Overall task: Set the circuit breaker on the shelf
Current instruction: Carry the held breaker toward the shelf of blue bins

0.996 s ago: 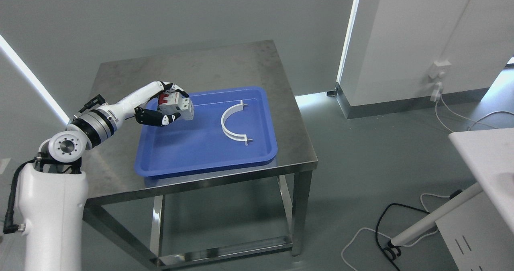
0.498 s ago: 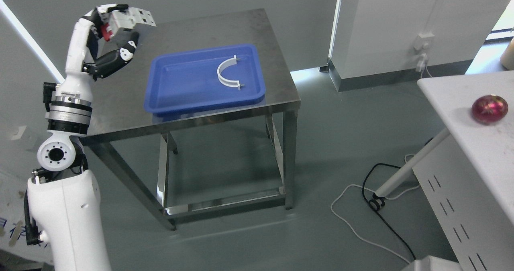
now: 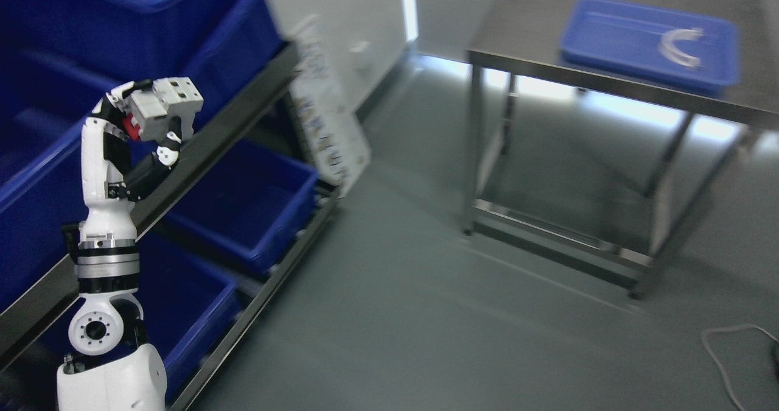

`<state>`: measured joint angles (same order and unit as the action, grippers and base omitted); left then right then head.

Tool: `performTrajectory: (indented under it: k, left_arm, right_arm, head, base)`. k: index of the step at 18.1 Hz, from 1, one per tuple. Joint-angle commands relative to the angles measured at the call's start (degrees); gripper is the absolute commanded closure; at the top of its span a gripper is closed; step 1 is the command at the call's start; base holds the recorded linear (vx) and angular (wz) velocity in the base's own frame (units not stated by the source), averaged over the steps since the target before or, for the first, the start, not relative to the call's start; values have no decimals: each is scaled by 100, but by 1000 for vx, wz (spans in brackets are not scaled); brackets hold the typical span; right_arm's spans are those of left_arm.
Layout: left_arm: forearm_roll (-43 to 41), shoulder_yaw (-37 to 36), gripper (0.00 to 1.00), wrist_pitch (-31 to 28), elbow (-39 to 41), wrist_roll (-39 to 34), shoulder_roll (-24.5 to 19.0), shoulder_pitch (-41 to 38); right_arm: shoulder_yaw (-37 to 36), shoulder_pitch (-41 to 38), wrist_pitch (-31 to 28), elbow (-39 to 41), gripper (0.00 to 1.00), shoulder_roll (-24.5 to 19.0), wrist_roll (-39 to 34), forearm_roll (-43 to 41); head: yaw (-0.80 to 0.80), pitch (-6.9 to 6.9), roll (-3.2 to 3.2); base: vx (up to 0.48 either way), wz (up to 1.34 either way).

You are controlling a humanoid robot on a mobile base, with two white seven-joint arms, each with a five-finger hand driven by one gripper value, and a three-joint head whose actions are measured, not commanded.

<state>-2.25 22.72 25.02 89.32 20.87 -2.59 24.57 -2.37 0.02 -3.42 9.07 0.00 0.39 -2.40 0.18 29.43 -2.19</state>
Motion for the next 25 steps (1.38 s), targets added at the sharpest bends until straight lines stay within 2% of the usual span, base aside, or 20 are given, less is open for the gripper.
performTrajectory:
  k: [1,4,6,13,16,25]
  left_arm:
    - [49,-467,88,879,867,890,159,-707]
    - [40,-1565,88,1303,868,936,159,-716]
    - [40,-1867,88,1234,859,849,159,-664]
    - [23,-1068,89,109,665,778,159,486]
    - [23,-1032,89,-58,657,787,-39,751]
    - [23,-945,90,-453,665,796,-83,1190]
  right_arm:
    - [0,-98,69,-2,0,100,-22,2]
    - [0,-98,69,-2,0,100,-22,2]
    - [0,-98,69,-2,0,100,-22,-6]
    - [0,-98,69,-2,0,100,-22,2]
    - [0,-98,69,-2,0,100,-22,-6]
    - [0,-98,69,-2,0,100,-22,-6]
  head:
    - [0,0,0]
    - [0,0,0]
    - [0,0,0]
    - [0,0,0]
    - [0,0,0]
    - [0,0,0]
  base:
    - [-542,1827]
    - [-487,1602]
    - [-438,1478]
    - [-225,1101]
    - [-94,424]
    - [-18,105]
